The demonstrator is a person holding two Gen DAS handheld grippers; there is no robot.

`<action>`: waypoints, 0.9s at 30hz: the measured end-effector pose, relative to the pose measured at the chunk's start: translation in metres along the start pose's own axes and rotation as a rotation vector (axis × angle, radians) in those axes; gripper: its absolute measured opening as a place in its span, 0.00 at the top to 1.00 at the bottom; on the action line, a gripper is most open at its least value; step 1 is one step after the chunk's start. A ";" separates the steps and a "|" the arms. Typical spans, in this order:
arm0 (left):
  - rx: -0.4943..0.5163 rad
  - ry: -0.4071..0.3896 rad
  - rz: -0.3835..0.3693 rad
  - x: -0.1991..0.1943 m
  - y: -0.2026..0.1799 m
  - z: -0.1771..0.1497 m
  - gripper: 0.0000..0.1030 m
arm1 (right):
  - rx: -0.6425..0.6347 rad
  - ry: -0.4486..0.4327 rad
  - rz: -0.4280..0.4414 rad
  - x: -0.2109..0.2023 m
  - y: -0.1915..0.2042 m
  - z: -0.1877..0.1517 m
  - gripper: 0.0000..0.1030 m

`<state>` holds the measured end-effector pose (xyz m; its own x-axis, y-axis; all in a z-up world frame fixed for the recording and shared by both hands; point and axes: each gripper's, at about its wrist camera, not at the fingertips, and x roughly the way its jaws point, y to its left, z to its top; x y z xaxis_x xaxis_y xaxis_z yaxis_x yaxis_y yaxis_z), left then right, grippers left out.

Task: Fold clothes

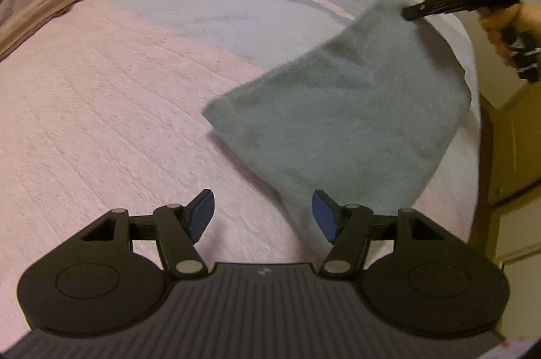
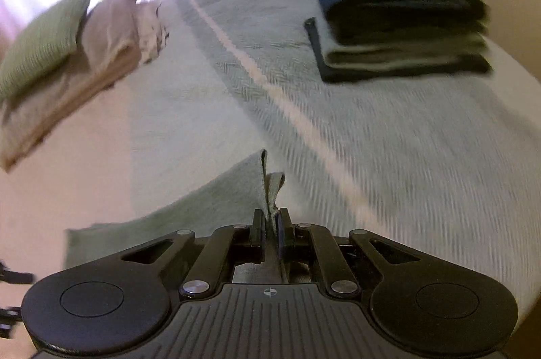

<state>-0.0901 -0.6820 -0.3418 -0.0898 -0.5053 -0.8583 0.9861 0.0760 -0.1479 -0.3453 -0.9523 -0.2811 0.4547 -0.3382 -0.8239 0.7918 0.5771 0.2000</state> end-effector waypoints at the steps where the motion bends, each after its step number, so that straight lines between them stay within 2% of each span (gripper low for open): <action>1: -0.007 0.000 0.007 0.002 0.001 0.003 0.42 | -0.004 0.021 -0.002 0.014 -0.001 0.002 0.96; 3: -0.016 -0.001 0.015 0.008 0.006 0.010 0.42 | -0.008 0.035 -0.071 0.033 0.000 -0.003 0.95; 5: -0.019 0.000 0.017 0.012 0.013 0.017 0.42 | 0.006 0.020 -0.135 0.034 0.003 -0.013 0.88; 7: -0.036 0.014 0.019 0.019 0.022 0.023 0.42 | 0.026 -0.027 -0.196 0.021 0.007 -0.029 0.76; 8: -0.047 0.014 0.018 0.023 0.026 0.026 0.42 | 0.043 -0.046 -0.205 0.012 0.009 -0.038 0.73; 10: -0.071 0.013 -0.004 0.029 0.035 0.031 0.43 | 0.096 -0.051 -0.176 -0.003 0.012 -0.058 0.66; 11: -0.084 0.012 -0.019 0.033 0.039 0.033 0.44 | 0.107 -0.043 -0.160 -0.009 0.014 -0.065 0.65; 13: -0.091 0.004 -0.035 0.039 0.044 0.035 0.48 | 0.092 -0.025 -0.132 -0.022 0.020 -0.081 0.64; 17: -0.108 -0.008 -0.061 0.049 0.049 0.041 0.58 | 0.028 -0.022 -0.131 -0.046 0.027 -0.088 0.62; 19: -0.117 -0.005 -0.057 0.051 0.049 0.042 0.60 | -0.001 -0.030 -0.121 -0.050 0.025 -0.079 0.61; 21: -0.133 0.010 -0.063 0.056 0.049 0.044 0.70 | -0.023 -0.022 -0.088 -0.046 0.017 -0.066 0.60; 23: -0.147 0.019 -0.058 0.060 0.048 0.046 0.73 | -0.078 -0.007 -0.048 -0.033 0.007 -0.046 0.60; 27: -0.219 0.045 -0.031 0.071 0.047 0.050 0.73 | -0.141 0.044 0.059 0.011 -0.022 -0.011 0.59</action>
<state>-0.0434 -0.7568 -0.3848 -0.1309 -0.4720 -0.8718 0.9292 0.2481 -0.2739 -0.3623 -0.9611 -0.3004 0.4779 -0.2701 -0.8359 0.6979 0.6946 0.1746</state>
